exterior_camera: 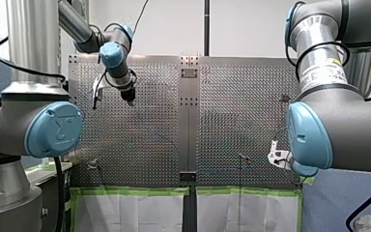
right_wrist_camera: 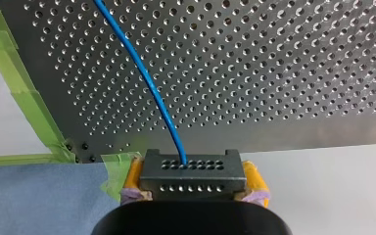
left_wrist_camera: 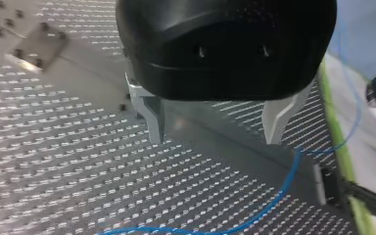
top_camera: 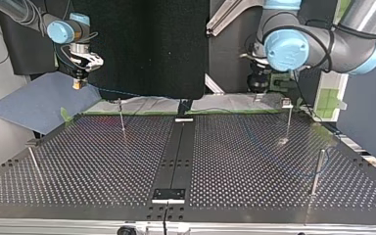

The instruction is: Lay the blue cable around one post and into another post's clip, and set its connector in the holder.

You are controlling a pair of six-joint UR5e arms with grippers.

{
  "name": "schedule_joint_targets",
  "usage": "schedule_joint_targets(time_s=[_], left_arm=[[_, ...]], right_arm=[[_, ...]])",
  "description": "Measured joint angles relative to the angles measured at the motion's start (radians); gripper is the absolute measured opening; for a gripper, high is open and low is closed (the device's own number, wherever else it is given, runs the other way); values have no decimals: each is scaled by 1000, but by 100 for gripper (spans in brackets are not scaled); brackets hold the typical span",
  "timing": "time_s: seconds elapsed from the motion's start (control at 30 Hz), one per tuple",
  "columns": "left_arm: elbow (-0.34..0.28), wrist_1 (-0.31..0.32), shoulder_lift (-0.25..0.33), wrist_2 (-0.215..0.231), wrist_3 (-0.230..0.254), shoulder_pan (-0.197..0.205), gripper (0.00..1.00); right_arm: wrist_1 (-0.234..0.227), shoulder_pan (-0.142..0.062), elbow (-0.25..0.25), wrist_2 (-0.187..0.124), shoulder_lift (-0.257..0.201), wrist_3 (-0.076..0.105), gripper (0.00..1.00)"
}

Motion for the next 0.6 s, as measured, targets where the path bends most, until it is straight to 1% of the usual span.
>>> schedule_joint_targets(time_s=[0.17,0.43,0.6], left_arm=[[-5,39,-39,1,-5,-38,100],[-5,111,-111,37,-46,-110,100],[6,155,-155,50,-54,-155,100]], right_arm=[[0,1,0,0,0,-1,0],[0,8,0,0,0,-9,0],[0,13,0,1,0,-10,0]])
